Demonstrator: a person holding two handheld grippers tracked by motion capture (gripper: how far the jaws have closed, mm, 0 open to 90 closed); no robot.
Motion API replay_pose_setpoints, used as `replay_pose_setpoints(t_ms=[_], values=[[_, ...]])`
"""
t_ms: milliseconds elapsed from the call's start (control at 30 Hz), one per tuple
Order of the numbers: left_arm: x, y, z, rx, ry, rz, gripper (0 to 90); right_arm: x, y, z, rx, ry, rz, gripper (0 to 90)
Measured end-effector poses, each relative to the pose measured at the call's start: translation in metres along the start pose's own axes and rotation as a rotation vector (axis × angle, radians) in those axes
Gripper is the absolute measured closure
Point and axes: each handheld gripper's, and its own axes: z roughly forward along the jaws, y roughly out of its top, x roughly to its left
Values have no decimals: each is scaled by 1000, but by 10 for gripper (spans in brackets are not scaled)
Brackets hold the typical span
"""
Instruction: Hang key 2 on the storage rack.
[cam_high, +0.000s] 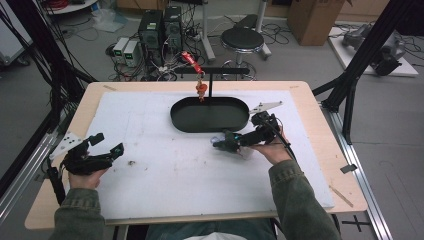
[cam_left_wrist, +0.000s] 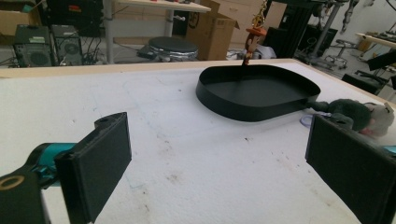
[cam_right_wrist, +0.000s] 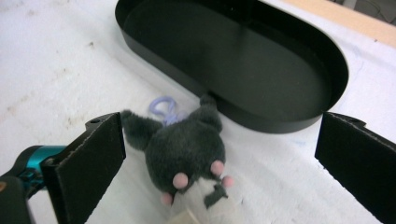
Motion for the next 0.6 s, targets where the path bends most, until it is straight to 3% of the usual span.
replay_pose_setpoints(t_ms=[200,600], values=[[0,0,0,-6,-2,-2,73,1,-20,10,46,6,12,8],[0,0,0,-8,0,-3,73,13,-45,31,143,-1,-40,14]])
